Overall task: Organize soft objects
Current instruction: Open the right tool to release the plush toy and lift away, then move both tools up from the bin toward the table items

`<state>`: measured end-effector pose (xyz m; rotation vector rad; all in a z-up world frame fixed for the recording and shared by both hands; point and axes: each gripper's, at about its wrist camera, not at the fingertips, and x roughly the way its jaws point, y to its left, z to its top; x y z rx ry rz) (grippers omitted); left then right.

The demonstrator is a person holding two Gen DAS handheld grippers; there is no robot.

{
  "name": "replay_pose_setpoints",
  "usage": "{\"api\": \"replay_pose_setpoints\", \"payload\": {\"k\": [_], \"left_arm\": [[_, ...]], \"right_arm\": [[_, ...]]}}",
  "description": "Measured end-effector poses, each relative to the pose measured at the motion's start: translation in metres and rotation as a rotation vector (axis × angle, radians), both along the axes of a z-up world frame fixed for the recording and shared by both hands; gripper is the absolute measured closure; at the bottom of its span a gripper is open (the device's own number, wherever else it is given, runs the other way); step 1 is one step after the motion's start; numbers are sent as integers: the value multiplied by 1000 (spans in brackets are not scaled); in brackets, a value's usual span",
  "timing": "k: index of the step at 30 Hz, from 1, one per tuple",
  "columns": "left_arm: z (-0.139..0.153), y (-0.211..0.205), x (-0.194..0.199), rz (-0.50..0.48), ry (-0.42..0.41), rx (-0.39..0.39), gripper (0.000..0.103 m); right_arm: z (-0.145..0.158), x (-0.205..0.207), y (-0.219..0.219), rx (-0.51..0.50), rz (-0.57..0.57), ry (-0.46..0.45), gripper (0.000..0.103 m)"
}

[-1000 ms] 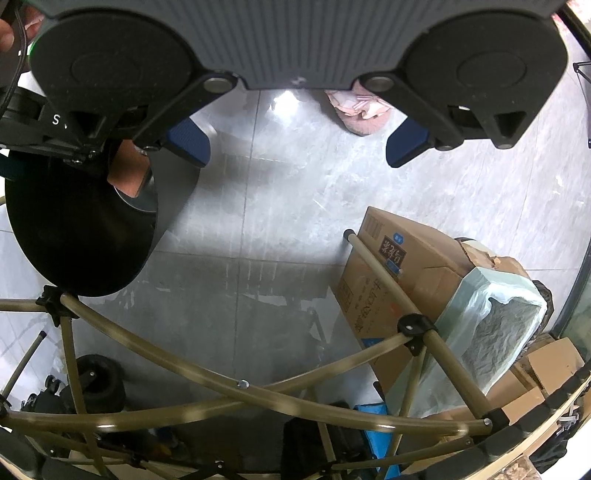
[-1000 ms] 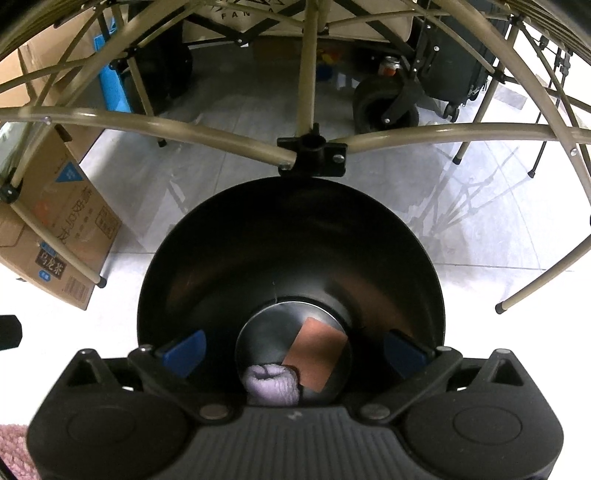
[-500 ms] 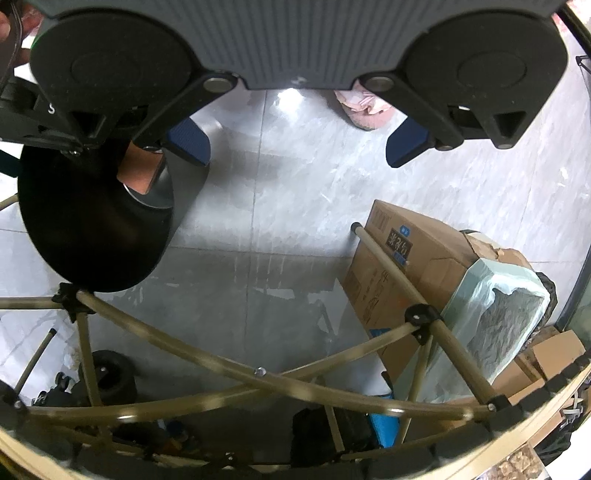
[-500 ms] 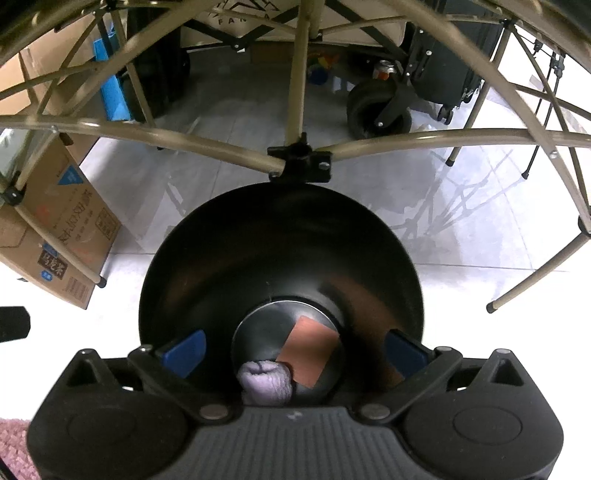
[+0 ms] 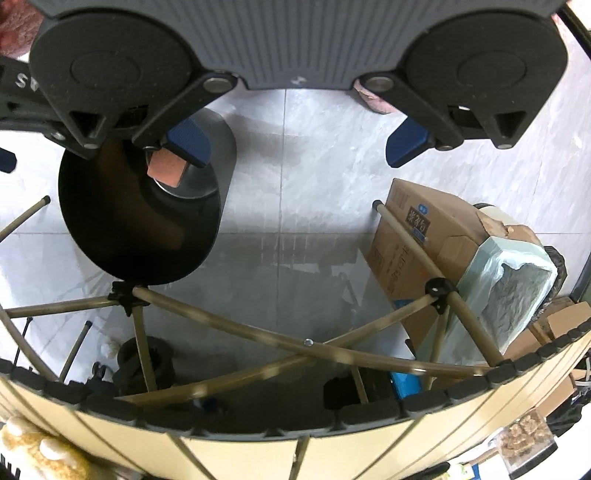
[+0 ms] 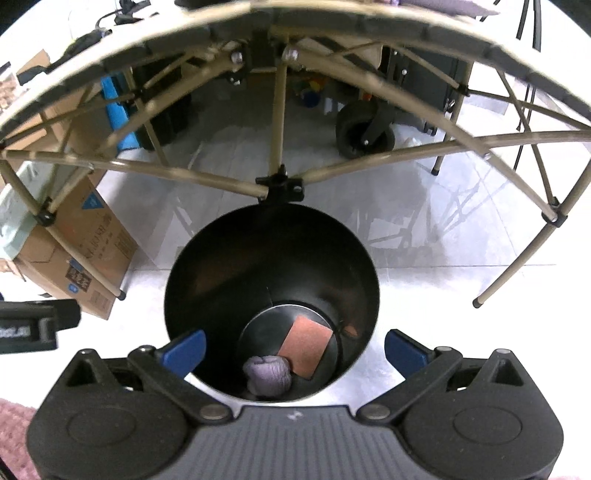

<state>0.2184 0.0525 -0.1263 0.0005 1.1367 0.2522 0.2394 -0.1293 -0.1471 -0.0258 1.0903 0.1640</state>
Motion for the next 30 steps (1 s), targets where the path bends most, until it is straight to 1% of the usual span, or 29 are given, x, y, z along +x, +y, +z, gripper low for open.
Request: {"api": "replay_pose_setpoints", "payload": {"k": [7,10,13,21,30], "left_arm": [[10,-10,-16,-26,-22,-11,0],[17,-17,-24,-44,-43,-10,0],[28,-24,-32,-62,-74,-4,0],[57,-37,-37,-90,-158,11,0],[87,-50,-29,-107,-233,21,0]], "right_arm": [[20,-35,-15,-18,23,-19,0],[27,-48,-23,-12,26,-23,0],[38,-57,-29,-8,23,-45,0],[72,-71,-44,22,12,-140,0],[112,-70,-58,64,-14,-266,0]]}}
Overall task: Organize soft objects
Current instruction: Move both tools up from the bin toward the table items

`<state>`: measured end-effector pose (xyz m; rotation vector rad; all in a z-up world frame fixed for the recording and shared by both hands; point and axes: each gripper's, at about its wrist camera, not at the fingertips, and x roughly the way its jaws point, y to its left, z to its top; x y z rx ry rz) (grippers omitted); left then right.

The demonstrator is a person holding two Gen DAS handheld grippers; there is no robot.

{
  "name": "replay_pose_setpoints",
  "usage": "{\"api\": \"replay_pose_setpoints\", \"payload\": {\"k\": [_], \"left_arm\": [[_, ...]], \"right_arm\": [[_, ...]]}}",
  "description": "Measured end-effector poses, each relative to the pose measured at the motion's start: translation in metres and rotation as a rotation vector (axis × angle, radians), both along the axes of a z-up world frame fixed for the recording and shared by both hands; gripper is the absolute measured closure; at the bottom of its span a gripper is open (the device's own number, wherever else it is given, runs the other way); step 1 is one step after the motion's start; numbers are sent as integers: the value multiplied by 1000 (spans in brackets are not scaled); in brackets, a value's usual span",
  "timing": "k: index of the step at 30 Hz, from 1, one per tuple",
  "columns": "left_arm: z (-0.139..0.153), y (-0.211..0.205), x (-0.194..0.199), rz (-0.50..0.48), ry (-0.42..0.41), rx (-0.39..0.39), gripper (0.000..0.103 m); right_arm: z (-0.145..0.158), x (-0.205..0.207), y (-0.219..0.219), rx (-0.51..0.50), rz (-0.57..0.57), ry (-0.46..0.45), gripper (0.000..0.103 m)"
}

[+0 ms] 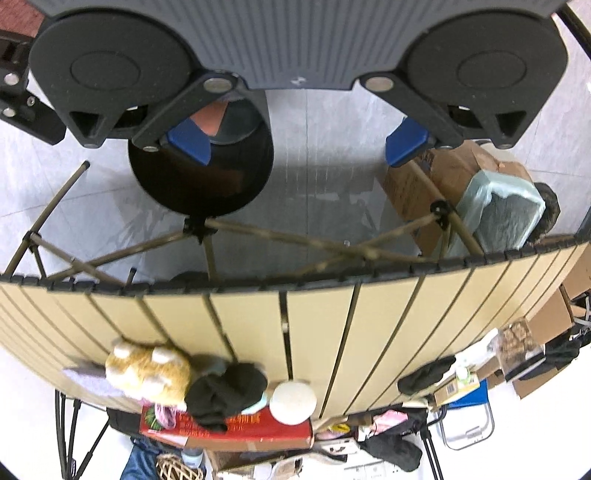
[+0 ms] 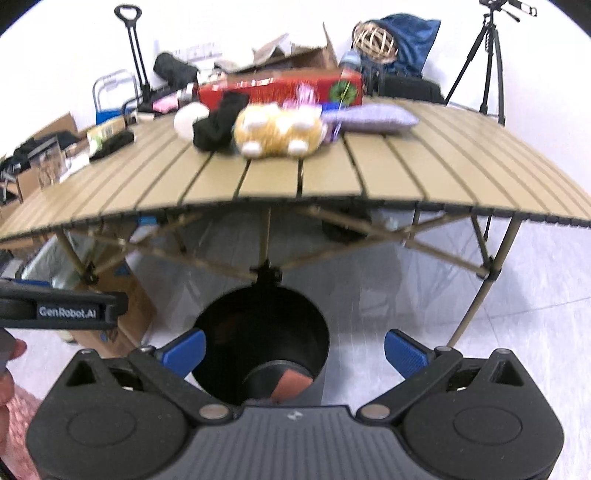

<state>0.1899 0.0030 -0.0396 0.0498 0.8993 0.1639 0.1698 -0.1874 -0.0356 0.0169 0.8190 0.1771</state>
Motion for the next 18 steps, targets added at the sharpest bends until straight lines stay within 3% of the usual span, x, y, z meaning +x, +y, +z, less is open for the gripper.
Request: {"api": "replay_pose_setpoints", "payload": {"k": [18], "left_arm": [[50,1,58,46,-164,-81,0]], "right_arm": [[47,46,-11,89,-42,-196,0]]}}
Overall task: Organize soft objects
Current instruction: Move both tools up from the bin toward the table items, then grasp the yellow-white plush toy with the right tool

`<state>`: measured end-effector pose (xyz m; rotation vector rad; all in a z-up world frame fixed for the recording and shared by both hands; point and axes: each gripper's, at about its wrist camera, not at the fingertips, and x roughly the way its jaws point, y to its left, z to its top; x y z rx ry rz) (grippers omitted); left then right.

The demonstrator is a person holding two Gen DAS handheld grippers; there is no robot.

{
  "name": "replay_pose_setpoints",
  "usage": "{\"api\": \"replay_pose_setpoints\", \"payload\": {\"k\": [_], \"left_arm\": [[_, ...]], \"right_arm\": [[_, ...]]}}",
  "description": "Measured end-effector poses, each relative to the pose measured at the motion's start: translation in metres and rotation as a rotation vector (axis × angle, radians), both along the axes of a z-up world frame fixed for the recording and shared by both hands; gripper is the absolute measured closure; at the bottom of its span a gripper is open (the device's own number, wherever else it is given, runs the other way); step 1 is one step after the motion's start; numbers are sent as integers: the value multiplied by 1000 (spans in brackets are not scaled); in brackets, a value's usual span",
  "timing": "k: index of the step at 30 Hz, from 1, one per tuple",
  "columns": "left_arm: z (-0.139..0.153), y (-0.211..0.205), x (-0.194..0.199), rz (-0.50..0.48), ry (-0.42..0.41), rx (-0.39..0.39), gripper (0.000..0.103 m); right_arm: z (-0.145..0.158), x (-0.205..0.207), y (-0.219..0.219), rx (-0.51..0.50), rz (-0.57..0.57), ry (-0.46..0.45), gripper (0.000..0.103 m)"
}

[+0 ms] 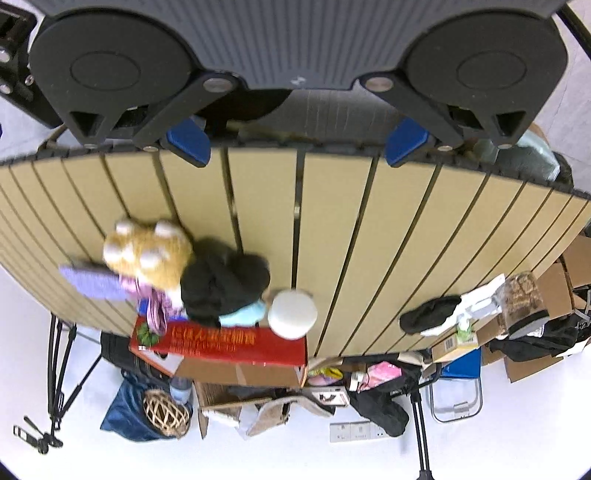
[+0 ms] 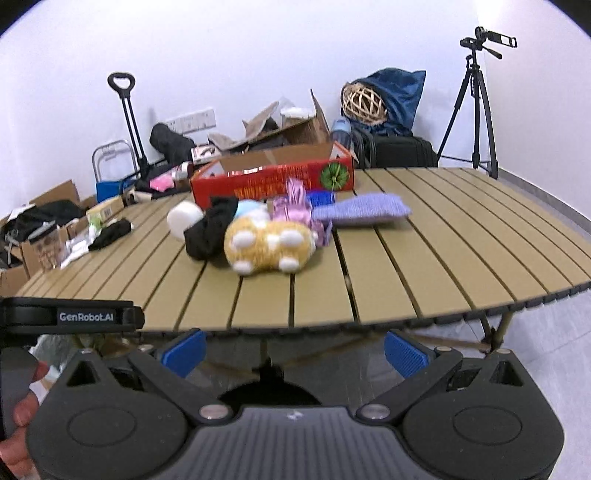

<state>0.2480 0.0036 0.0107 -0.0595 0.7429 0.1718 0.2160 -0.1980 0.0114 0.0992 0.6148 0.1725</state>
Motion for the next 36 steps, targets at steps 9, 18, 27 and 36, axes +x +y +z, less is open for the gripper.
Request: {"api": "replay_pose_setpoints", "payload": {"k": [9,18,27,36], "left_arm": [[14,11,47,44,-48,-51,0],[11,25,88,85,-43,-81,0],[-1,36,105,126,-18,-83,0],[-7,48,105,140,-4,-76,0]], "right_arm": [[7,48,7,55,-26,-82,0],[-5,101,19,109,-20,-135,0],[-26,140,34,129,-5,-129,0],[-46,164,40,171,17,-80,0]]}}
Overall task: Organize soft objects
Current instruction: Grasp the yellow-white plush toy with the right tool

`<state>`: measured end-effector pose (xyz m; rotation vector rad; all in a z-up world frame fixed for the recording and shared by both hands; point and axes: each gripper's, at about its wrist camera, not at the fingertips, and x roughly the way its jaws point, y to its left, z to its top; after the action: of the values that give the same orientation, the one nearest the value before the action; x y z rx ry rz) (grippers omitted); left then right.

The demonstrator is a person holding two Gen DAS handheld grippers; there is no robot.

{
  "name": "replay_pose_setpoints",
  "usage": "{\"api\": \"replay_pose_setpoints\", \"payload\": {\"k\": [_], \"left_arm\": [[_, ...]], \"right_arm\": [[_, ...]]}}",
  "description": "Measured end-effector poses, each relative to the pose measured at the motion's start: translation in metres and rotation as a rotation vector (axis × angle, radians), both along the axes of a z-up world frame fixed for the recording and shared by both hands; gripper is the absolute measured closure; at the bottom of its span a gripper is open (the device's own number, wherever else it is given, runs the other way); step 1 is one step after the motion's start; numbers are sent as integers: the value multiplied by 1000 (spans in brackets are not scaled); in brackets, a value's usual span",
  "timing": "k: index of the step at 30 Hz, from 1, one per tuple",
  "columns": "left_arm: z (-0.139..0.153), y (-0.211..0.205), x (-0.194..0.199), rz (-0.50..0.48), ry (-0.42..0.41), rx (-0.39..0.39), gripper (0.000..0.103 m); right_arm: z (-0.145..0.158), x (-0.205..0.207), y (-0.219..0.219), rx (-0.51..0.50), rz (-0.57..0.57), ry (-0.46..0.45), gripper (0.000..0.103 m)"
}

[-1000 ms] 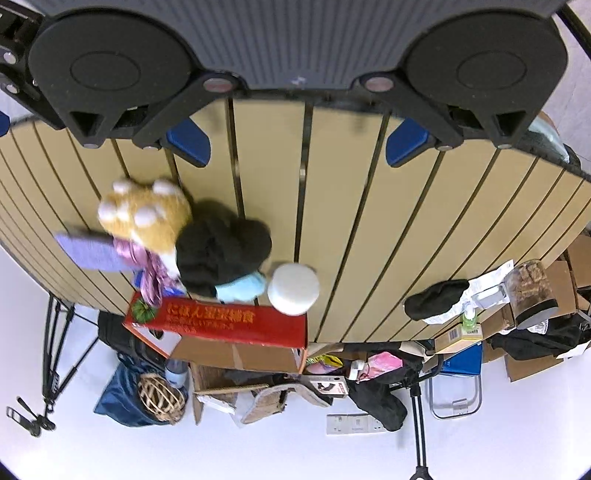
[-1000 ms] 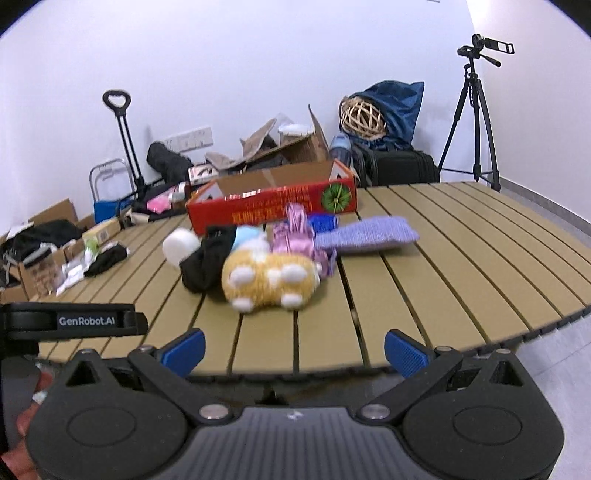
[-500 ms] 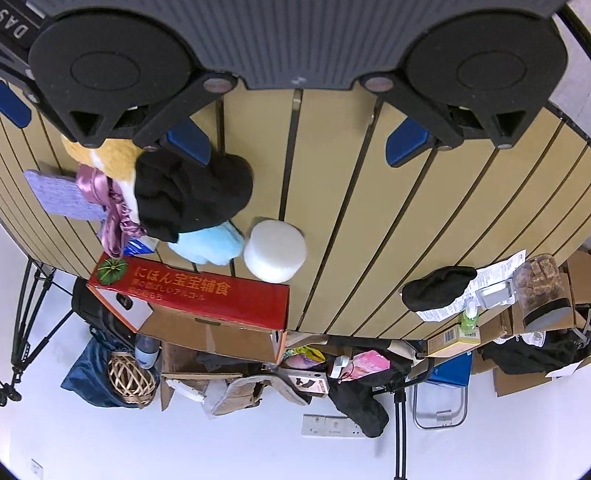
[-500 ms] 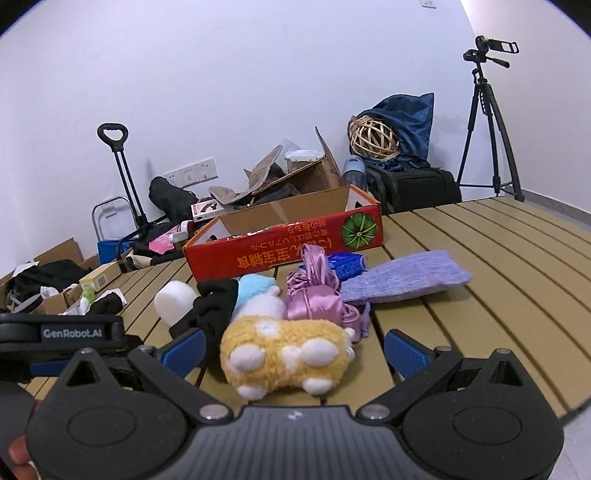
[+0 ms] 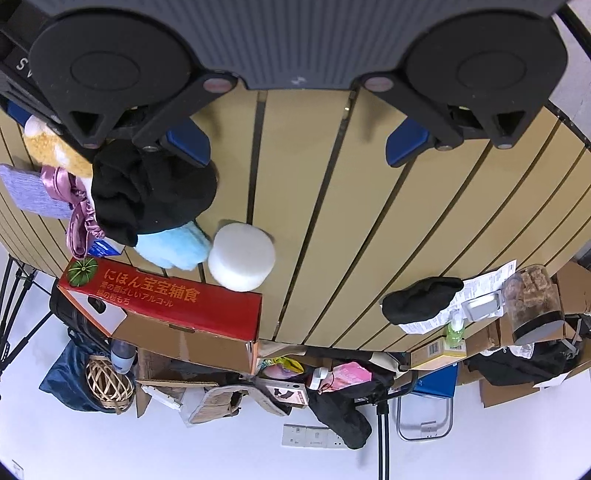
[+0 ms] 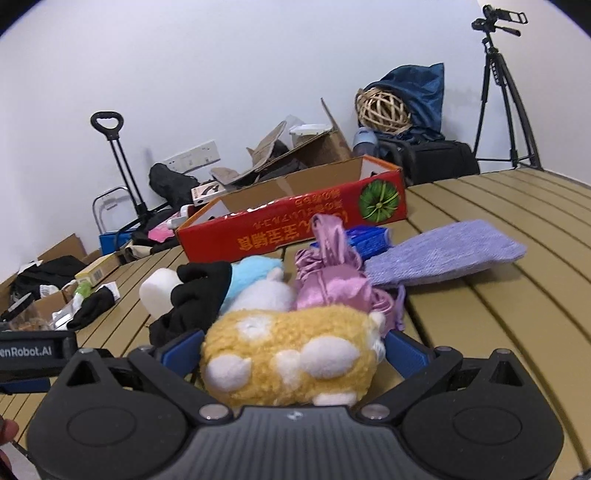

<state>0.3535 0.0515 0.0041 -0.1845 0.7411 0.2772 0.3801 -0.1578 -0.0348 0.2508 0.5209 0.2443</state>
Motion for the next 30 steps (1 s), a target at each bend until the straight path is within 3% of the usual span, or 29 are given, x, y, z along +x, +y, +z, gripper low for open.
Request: {"api": "replay_pose_setpoints", "payload": {"k": [4,11,16,30], "left_arm": [[0,4,-2,-5,-2,-17,0],[0,3,-5,-20,-12,-2,0],[0,3,-5,-20,-10,-3,0],[0,-1,-9,-42,-16,12,0]], "right_arm": [[-7,2,7,5,26,-4,0],[-8,0,19,-71,45,-31,0],[-6,-7,26,-152,43,-60,11],[14,-32,-7,-59,-5,-170,16]]}}
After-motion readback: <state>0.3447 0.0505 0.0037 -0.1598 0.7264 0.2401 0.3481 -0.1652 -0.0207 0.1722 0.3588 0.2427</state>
